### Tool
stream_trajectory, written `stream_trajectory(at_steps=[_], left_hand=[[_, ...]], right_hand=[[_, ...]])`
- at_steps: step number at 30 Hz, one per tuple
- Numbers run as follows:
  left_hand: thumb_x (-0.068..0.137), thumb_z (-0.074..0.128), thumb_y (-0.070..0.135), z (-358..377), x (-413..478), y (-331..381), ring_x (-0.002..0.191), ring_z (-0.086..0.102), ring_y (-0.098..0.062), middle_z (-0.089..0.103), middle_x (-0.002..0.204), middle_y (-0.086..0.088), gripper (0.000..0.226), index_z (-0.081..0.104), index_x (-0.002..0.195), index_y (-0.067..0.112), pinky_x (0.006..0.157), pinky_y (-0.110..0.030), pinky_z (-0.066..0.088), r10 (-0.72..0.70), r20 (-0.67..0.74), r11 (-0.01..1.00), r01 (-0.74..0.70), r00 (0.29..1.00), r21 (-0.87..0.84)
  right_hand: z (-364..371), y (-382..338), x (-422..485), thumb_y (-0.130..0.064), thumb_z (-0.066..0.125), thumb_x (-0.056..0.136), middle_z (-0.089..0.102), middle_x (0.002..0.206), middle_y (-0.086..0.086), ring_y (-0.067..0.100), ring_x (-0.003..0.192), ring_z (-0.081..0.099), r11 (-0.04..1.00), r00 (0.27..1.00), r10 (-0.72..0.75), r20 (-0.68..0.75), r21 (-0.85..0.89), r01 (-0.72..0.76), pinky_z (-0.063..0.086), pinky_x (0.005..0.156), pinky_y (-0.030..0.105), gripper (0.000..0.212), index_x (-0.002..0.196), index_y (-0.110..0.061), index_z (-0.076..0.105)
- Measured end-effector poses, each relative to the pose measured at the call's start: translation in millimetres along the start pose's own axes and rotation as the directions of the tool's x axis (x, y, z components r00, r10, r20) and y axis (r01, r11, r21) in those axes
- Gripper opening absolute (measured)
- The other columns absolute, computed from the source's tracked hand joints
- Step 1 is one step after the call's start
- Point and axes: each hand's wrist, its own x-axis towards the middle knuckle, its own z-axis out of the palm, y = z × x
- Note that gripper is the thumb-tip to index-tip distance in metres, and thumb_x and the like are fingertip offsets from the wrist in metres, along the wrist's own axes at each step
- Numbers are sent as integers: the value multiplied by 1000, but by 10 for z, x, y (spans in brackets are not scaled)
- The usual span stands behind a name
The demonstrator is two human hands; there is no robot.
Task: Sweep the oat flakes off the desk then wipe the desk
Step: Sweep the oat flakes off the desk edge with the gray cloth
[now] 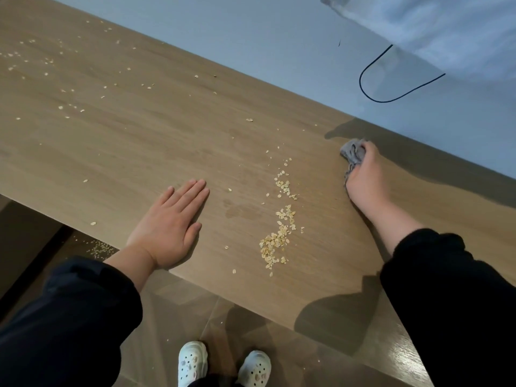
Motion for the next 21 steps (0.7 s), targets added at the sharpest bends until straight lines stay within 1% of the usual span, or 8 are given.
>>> stream_trajectory(at_steps=[4, 6, 8, 10, 12, 14, 17, 21], left_hand=[[90, 30, 35, -19, -6, 16, 145, 21, -23, 25, 157, -8, 65, 31, 149, 6, 114, -42, 16, 6, -3, 1000, -6, 1000, -12], [90, 30, 34, -30, -7, 23, 145, 21, -23, 25, 157, -8, 65, 31, 149, 6, 114, -42, 16, 9, -4, 1000, -9, 1000, -6], [91, 30, 35, -34, -7, 23, 145, 21, -23, 25, 157, -8, 65, 31, 149, 6, 114, -42, 16, 7, -2, 1000, -7, 1000, -3], [91, 29, 35, -34, -10, 20, 145, 21, -23, 24, 157, -8, 65, 30, 149, 7, 114, -42, 15, -1, 4, 1000, 1, 1000, -6], [91, 30, 36, -35, -12, 18, 146, 20, -22, 22, 158, -7, 65, 29, 150, 8, 115, -41, 14, -5, 8, 1000, 5, 1000, -4], [91, 30, 36, -35, -15, 19, 146, 19, -21, 22, 158, -6, 65, 28, 150, 9, 115, -41, 14, -7, 14, 1000, 7, 1000, -7], [92, 29, 37, -33, -19, 21, 147, 15, -20, 19, 159, -5, 66, 25, 151, 10, 116, -41, 12, -12, 25, 1000, 12, 1000, -16], [91, 30, 36, -29, -23, 15, 147, 14, -20, 19, 159, -6, 66, 26, 151, 9, 116, -41, 11, -10, 32, 1000, 10, 999, -14]], right_hand=[[179, -237, 403, -5, 57, 85, 47, 139, 12, 30, 123, 50, 996, 997, 34, -73, -83, -40, 43, 104, 46, 58, 140, -8, 39], [260, -417, 543, -7, 59, 87, 43, 144, 16, 34, 127, 47, 990, 998, 57, -38, -128, -61, 40, 107, 43, 63, 145, -6, 34], [368, -602, 595, -8, 57, 89, 42, 144, 17, 35, 123, 50, 986, 1000, 29, 10, -166, -26, 44, 102, 42, 66, 148, -8, 28], [448, -764, 531, -4, 55, 87, 42, 146, 14, 33, 120, 53, 986, 994, -90, 68, -134, 99, 48, 99, 42, 65, 146, -10, 31], [465, -844, 339, 0, 54, 87, 36, 152, 8, 28, 132, 45, 963, 956, -247, 155, -68, 260, 40, 109, 42, 63, 145, -12, 34], [383, -820, 107, 1, 50, 90, 33, 154, 3, 21, 137, 38, 904, 878, -408, 250, -24, 427, 33, 114, 38, 60, 146, -13, 36], [208, -557, 56, -1, 40, 94, 32, 155, -1, 18, 134, 40, 816, 765, -532, 363, -21, 577, 38, 110, 35, 55, 146, -17, 36], [121, -260, 506, -1, 44, 93, 36, 150, 12, 33, 138, 32, 891, 901, -388, 195, -173, 421, 24, 116, 46, 50, 142, -9, 43]])
